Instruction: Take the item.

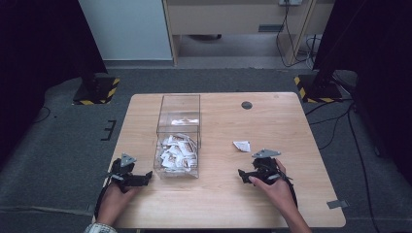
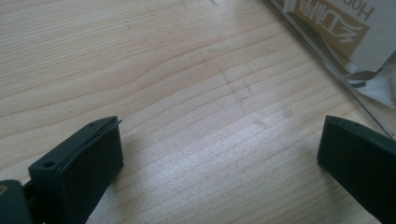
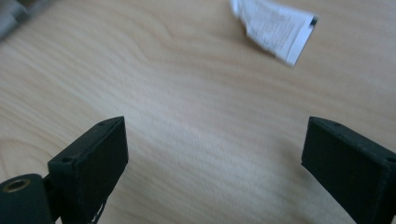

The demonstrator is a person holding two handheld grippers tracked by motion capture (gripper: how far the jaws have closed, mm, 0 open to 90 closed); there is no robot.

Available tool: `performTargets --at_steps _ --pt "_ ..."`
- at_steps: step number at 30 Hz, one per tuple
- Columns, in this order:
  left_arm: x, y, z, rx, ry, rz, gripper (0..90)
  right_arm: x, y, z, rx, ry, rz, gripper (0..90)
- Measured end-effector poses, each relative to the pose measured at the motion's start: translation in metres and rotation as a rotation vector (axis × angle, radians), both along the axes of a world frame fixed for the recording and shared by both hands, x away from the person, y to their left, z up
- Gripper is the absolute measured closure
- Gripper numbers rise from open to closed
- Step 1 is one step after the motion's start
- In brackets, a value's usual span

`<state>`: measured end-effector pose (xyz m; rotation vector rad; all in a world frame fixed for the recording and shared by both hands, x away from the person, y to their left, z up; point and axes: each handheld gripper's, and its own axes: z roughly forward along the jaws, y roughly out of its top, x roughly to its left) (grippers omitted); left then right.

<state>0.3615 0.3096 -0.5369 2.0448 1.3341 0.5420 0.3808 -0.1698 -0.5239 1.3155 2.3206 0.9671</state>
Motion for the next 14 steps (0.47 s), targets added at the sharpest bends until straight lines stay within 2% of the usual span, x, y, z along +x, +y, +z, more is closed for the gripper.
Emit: performTargets --at_steps 1,3,6,10,14 --pt "0.0 0.0 0.0 0.0 0.0 0.0 0.0 -0.001 0.001 -0.003 -0.024 0.002 0.004 7.7" --pt "0.0 0.0 0.0 0.0 0.0 0.0 0.0 -0.002 0.002 -0.007 -0.039 0.008 0.002 7.2" --pt "0.0 0.0 0.0 0.0 0.0 0.0 0.0 -0.003 0.005 -0.01 -0.062 -0.014 0.006 5.7" --pt "0.0 0.0 0.0 0.0 0.0 0.0 0.0 -0.008 0.006 -0.015 -0.03 -0.059 -0.009 3.9" --pt "0.0 0.0 0.0 0.0 0.0 -0.001 0.0 -0.008 0.006 -0.015 -0.031 -0.059 -0.008 3.9"
